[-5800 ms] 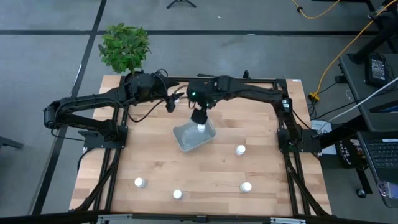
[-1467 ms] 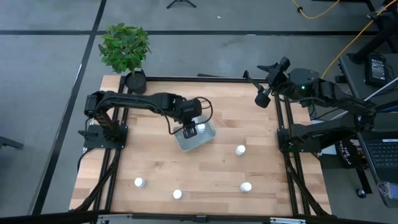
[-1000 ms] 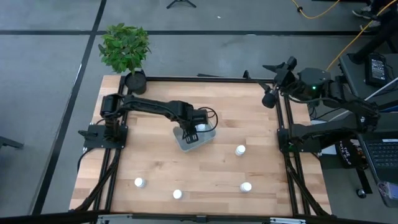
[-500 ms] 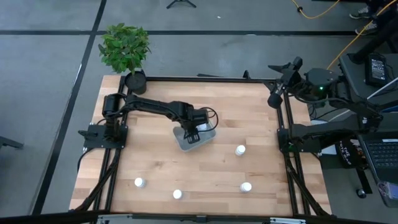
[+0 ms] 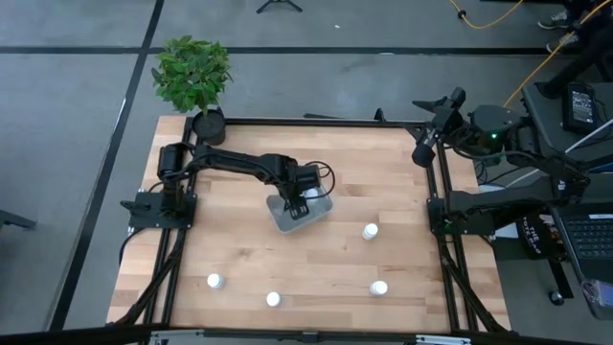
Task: Pick and place pill bottles into a basket
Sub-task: Put the white pill bottle into the white bin
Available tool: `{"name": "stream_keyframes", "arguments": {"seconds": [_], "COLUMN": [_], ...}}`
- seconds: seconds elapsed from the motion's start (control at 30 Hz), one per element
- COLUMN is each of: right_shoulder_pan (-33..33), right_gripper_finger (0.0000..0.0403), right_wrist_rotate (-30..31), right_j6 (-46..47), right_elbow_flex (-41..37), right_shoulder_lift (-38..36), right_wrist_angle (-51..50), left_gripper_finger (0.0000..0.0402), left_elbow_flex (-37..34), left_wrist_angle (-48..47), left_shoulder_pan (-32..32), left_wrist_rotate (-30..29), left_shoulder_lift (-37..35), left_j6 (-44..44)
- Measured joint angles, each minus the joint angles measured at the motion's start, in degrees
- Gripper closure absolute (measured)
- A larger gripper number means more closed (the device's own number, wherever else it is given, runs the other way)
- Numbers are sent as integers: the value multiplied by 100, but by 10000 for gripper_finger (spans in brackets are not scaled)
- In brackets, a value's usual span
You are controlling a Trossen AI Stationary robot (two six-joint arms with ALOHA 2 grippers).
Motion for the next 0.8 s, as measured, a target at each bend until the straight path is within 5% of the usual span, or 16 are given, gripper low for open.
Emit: {"name": "stream_keyframes", "arguments": {"seconds": [0.4,0.7,0.8], "right_shoulder_pan": [-2,-2,-2], "right_gripper_finger": [128,128,128], "right_wrist_rotate": [2,-15,-457], "right_j6": [0,64,486], "right_elbow_flex": [0,0,0], "right_shoulder_lift": [0,-20,-122], "right_wrist_angle": [-19,-400,-1148], "left_gripper_finger": [147,136,138], "left_elbow_flex": [-2,0,0], "left_wrist_angle": [-487,-739,-669], "left_shoulder_pan": [130,154,154], "left_wrist_rotate": [95,100,8], "left_shoulder_lift": [-531,-1839,-2287], "left_j6": [-379,-554,-893]}}
